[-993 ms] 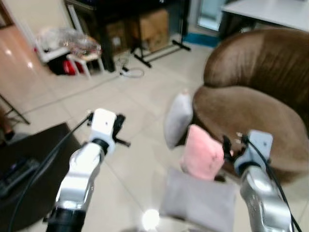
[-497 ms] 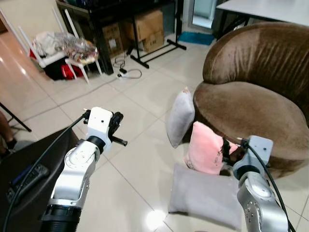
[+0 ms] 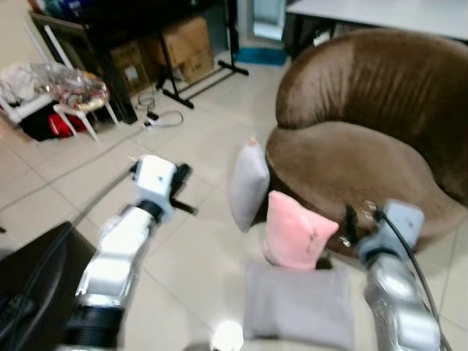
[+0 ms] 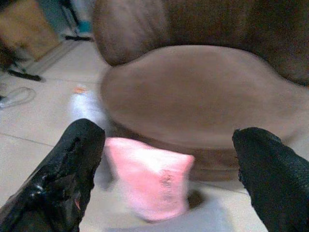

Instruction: Move the pillow to the sofa from floor

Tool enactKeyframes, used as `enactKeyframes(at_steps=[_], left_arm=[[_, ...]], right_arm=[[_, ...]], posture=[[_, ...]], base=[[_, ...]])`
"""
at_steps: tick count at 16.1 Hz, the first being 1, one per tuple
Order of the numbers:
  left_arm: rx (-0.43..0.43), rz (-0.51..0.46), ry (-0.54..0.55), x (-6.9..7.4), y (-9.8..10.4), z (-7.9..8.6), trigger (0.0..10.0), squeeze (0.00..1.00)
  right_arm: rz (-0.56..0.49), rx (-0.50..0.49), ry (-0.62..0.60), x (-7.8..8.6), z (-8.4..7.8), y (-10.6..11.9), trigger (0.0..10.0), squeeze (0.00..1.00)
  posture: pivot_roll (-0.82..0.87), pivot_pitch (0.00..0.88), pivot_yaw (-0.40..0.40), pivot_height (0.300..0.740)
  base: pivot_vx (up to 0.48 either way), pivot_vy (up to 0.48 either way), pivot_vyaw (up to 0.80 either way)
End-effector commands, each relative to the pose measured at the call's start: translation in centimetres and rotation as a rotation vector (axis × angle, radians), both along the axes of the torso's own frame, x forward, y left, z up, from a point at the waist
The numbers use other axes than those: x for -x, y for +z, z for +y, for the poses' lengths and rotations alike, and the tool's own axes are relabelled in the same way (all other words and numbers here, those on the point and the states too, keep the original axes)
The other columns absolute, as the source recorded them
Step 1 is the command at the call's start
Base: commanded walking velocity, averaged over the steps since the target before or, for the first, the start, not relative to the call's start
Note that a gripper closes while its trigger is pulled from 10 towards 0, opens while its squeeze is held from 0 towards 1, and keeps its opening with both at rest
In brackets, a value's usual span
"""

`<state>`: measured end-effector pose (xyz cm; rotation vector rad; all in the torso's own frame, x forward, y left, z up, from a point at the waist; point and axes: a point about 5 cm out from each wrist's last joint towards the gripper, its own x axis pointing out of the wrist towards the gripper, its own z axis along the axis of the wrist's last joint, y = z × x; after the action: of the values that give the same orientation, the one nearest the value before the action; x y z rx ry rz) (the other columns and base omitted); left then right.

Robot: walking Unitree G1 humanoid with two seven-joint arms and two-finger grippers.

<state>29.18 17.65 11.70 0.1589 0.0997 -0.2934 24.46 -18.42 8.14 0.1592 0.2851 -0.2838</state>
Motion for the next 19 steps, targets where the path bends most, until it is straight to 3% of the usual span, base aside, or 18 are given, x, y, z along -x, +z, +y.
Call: enactKeyframes(at_steps=[1, 6, 12, 16, 19], left_arm=[[0.010, -0.016, -0.007, -0.3, 0.4, -0.5, 10.0, 0.00], [0.013, -0.018, 0.002, -0.2, 0.4, -0.4, 10.0, 0.00], [0.021, 0.001, -0.016, -0.5, 0.0, -1.0, 10.0, 0.00], [0.022, 0.006, -0.013, -0.6, -0.2, -0.9, 10.0, 0.00], [-0.030, -0.026, 0.008, -0.4, 0.1, -0.4, 10.0, 0.00]], right_arm=[[0.014, 0.013, -0.041, 0.4, -0.9, -0.4, 10.0, 0.00], [0.020, 0.017, -0.069, 0.6, -1.2, -0.3, 10.0, 0.00], [0.032, 0.029, -0.109, 1.4, -1.7, -0.3, 10.0, 0.00], [0.020, 0.023, -0.164, 1.0, -1.7, -0.3, 10.0, 0.00], [0.044, 0.058, -0.098, 0.5, -1.0, -0.5, 10.0, 0.00]], posture=[[-0.09, 0.000, 0.082, 0.740], [-0.10, 0.000, 0.080, 0.740], [-0.13, 0.000, 0.097, 0.740], [-0.13, 0.000, 0.095, 0.740], [-0.11, 0.000, 0.077, 0.740]], base=[[0.000, 0.000, -0.80], [0.000, 0.000, -0.80], [0.000, 0.451, -0.80], [0.000, 0.480, -0.80], [0.000, 0.160, -0.27]])
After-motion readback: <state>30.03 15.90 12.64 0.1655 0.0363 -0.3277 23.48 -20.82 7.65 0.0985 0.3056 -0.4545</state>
